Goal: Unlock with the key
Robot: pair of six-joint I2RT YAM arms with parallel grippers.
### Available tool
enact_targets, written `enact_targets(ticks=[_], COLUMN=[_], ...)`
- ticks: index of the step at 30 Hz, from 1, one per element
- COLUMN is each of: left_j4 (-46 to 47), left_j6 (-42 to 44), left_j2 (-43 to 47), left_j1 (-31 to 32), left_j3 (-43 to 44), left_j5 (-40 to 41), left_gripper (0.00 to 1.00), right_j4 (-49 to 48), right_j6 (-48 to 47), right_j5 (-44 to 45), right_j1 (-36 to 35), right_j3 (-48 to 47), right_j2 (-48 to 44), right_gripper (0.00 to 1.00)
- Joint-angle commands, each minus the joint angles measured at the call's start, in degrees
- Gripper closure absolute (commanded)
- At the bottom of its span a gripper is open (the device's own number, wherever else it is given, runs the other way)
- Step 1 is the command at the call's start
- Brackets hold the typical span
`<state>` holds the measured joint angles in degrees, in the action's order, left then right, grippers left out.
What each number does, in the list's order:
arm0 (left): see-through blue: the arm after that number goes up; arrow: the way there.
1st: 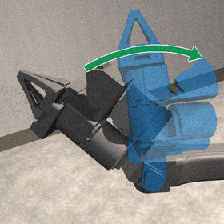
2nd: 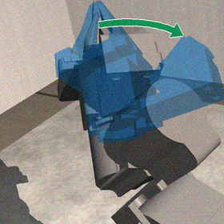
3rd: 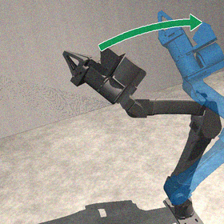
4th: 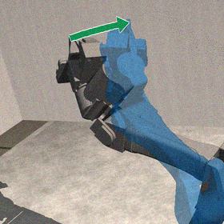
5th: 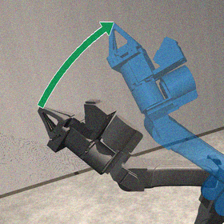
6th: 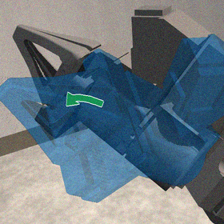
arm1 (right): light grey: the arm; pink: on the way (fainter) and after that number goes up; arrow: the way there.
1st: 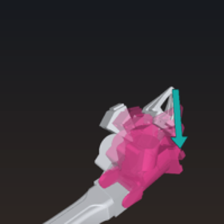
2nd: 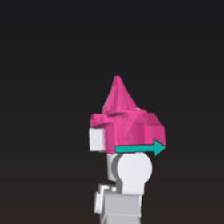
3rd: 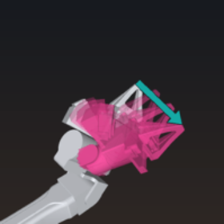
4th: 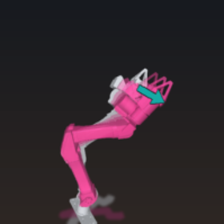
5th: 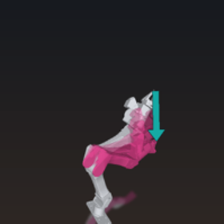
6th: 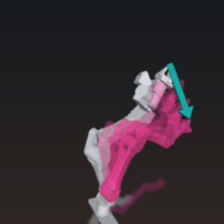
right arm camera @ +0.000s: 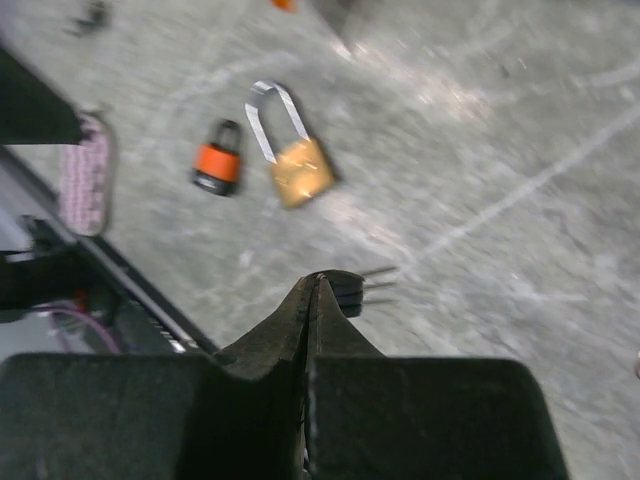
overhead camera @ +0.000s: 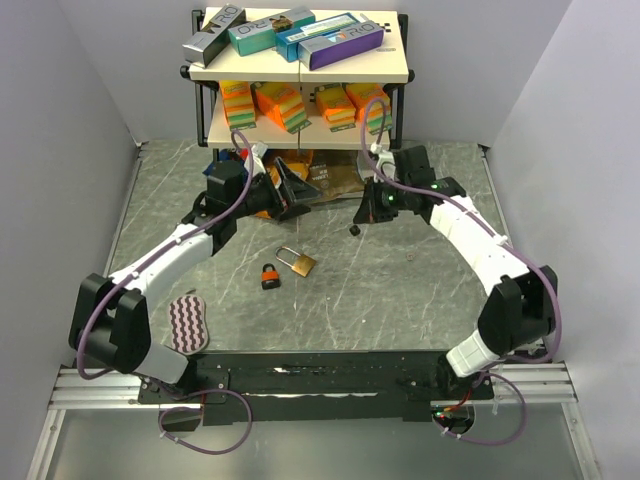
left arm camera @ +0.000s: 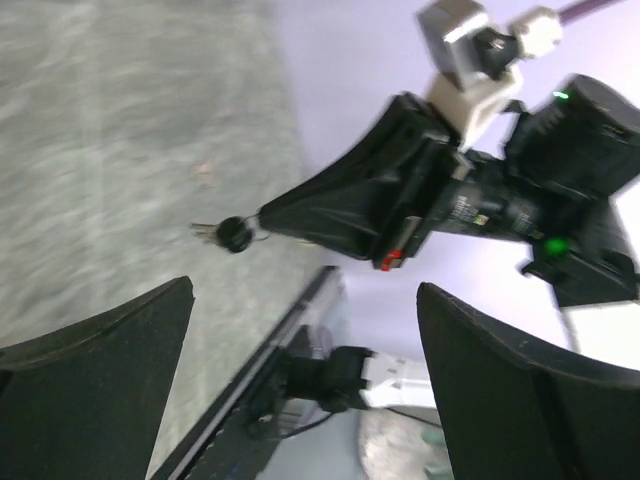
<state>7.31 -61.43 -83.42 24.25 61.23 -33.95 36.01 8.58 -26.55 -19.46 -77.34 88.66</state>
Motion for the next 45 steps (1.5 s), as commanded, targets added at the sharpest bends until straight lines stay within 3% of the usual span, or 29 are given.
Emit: enact_targets(ticks=[1,2,5,7,11,17,28,37,45], left_j4=[19.66,19.85,8.47,2.90,10.53,12.81,25.20,29.60,30.13], left_j6=[-6.24,-6.51,-9.31,-15.80,-32.04,-45.50,-58.27,-60.30,-60.74], left_j2=[-0.25,-0.52,-2.44,-5.08,-4.30,-5.26,-7.81,-9.83,-9.75], left_j1=[0.44,0.71,1.15,1.24,2.12,4.84,10.20,10.38,10.38], left_j3=[-1.20,-0.85,3.79,6.35,2.06,-0.24,-5.33,-5.51,-6.92], left_j5=[-8.84,-8.76,-6.57,-6.73,-4.55,-4.01,-3.40,-2.34,-2.08], left_gripper=[0.01,0.01,0.01,0.01,0.01,0.03,0.01,0.28,0.65], right_j4=[-2.61,-2.52,-6.37,-8.67,-9.82,-14.65,-19.66,-17.90,-15.18], right_j6=[4.51,5.13,3.12,1.97,1.79,-0.05,-3.39,-4.62,-5.94], right_j5=[-6.67,-6.50,-3.52,-2.11,-1.84,0.61,0.71,-3.42,-4.66], right_j1=[0.13,0.13,-1.62,-2.59,-3.12,-5.76,-10.33,-10.59,-10.77], right_j3=[-5.71,-6.41,-6.77,-5.54,-4.93,-0.80,2.54,3.51,5.53], right_j2=[-5.16,-5.34,-8.23,-10.61,-11.14,-14.56,-16.94,-17.73,-19.31], right_gripper=[1.00,1.00,1.00,1.00,1.00,1.00,1.00,1.00,1.00])
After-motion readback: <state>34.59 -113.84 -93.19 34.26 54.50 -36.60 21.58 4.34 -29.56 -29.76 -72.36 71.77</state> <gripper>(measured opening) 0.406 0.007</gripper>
